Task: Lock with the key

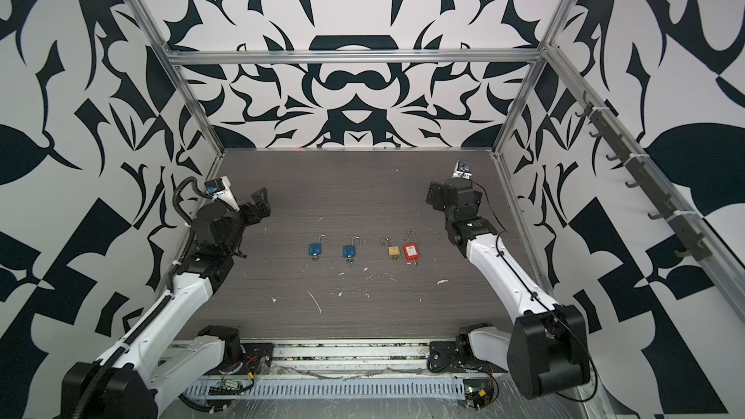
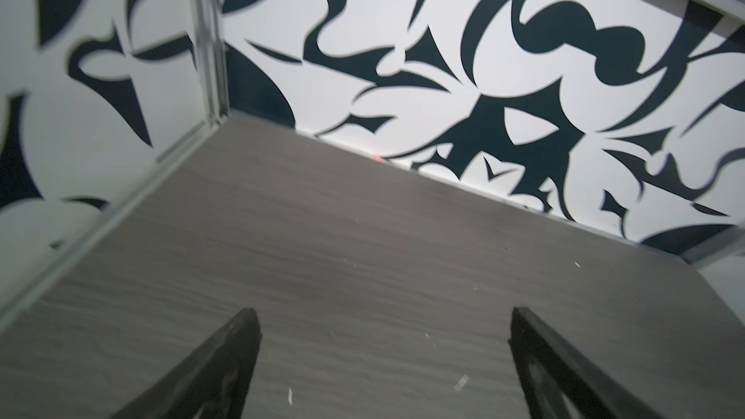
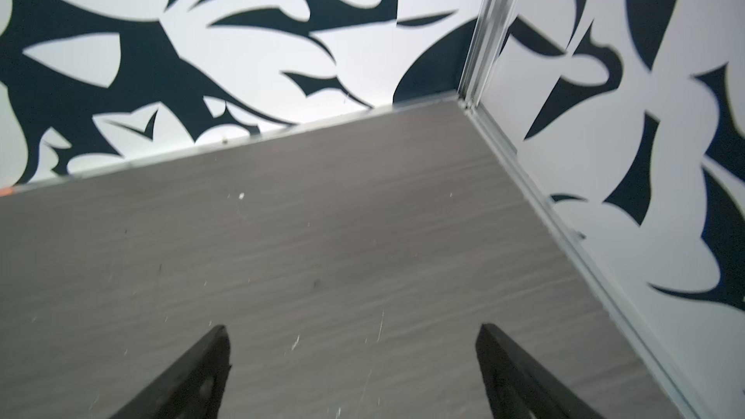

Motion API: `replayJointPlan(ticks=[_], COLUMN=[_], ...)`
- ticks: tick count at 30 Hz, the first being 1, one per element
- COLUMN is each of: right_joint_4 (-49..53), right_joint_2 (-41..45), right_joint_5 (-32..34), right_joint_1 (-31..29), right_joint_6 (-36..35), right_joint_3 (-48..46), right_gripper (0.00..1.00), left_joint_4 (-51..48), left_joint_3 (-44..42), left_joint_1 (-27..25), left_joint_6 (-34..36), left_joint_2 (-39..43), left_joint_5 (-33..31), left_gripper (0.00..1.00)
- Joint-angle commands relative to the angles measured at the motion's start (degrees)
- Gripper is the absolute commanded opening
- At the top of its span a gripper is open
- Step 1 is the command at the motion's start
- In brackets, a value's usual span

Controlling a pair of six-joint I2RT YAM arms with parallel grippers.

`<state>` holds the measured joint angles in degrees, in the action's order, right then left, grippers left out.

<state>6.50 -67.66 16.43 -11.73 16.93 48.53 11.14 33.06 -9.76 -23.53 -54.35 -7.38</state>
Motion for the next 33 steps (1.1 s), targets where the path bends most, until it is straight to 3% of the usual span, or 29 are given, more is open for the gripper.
replayJointPlan(ticks=[1, 4, 10, 18, 21, 23, 28, 33], right_joint_4=[17.8, 22.1, 20.3, 12.6, 12.2, 11.9, 14.6, 16.2], right_joint_2=[2.5, 0.5, -5.0, -11.5, -14.0, -15.3, -18.0, -20.1], right_joint_5=[-8.6, -13.4, -10.7, -13.6, -15.4, -16.4, -14.8, -12.8], right_joint_1=[-1.8, -4.1, -11.0, -11.2, -11.2, -11.2, -11.5, -12.4], right_joint_6=[5.4, 7.5, 10.1, 11.0, 10.8, 10.6, 9.8, 9.5], right_joint_3=[-1.5, -2.0, -3.1, -5.1, -4.0, -3.4, -1.4, -0.2], right_gripper=[0.87, 0.83, 0.80, 0.77, 0.67, 0.67, 0.66, 0.58], left_joint_4=[-10.5, -10.5, -15.0, -15.5, -15.6, -15.6, -15.8, -15.8], left_joint_3=[-2.5, -3.2, -0.7, 0.8, 1.2, 1.2, 1.0, 0.7], left_joint_1=[-0.3, -0.4, -1.5, -3.3, -3.8, -4.1, -4.5, -5.1], left_joint_6=[-10.8, -13.8, -12.7, -12.3, -12.0, -11.8, -11.7, -11.5], left_joint_2=[0.9, 0.9, 1.1, -0.1, -0.8, -1.0, -1.7, -1.9], left_joint_5=[19.2, 26.8, 32.1, 32.4, 32.7, 32.6, 32.5, 31.8], left_gripper=[0.99, 0.99, 0.99, 0.98, 0.98, 0.98, 0.98, 0.98])
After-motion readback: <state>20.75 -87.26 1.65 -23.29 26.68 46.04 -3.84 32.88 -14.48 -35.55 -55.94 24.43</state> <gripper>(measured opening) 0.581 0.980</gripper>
